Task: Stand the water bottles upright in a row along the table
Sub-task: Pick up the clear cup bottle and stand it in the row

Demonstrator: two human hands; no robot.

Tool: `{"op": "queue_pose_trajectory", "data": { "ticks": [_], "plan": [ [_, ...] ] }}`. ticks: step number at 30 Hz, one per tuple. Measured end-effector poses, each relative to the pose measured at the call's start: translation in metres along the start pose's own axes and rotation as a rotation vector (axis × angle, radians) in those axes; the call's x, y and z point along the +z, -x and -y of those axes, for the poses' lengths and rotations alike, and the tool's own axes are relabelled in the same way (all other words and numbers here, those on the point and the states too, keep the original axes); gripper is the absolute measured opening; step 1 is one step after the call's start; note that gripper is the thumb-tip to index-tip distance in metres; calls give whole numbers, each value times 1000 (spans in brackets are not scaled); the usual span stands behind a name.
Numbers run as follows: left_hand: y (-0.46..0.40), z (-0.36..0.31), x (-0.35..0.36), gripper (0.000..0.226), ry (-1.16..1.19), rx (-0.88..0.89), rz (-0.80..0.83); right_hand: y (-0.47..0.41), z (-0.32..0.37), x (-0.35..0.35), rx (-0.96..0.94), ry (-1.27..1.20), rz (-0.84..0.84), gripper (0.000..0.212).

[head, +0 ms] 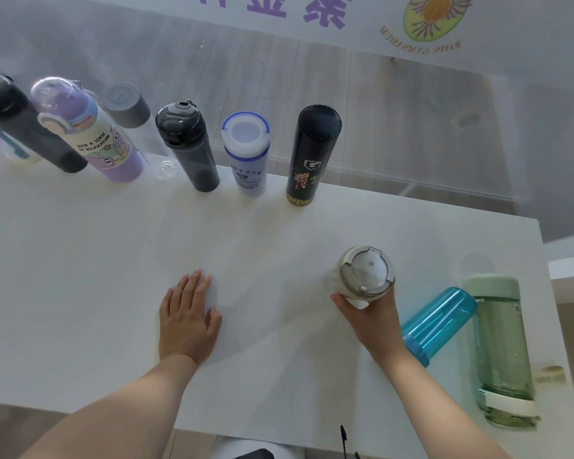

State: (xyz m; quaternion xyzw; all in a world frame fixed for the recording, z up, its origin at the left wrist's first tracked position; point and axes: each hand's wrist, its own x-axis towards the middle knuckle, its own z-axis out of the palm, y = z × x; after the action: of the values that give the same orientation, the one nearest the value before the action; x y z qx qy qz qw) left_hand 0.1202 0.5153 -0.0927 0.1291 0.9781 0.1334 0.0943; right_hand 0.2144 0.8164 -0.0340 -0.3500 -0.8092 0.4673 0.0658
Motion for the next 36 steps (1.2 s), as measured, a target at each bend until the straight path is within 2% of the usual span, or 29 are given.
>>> {"op": "queue_pose_trajectory", "data": {
  "ticks": [2,4,7,10,25,36],
  "plan": [
    [0,0,0,63,1,-2,1,2,3,10,10,-45,-85,104],
    [0,0,-1,63,2,-3,1,1,6,18,15,-80,-104,92],
    [0,0,-1,63,1,-2,3,-12,10,23,-2,-91,-56,72],
    [-1,0,-1,63,3,0,6,-35,10,24,-3,-122,-6,62],
    [-3,0,-1,62,7,1,10,-151,42,24,-100,-77,-97,68],
    [-2,1,1,62,1,-1,12,-174,45,25,-118,-83,-66,72]
  ]
}}
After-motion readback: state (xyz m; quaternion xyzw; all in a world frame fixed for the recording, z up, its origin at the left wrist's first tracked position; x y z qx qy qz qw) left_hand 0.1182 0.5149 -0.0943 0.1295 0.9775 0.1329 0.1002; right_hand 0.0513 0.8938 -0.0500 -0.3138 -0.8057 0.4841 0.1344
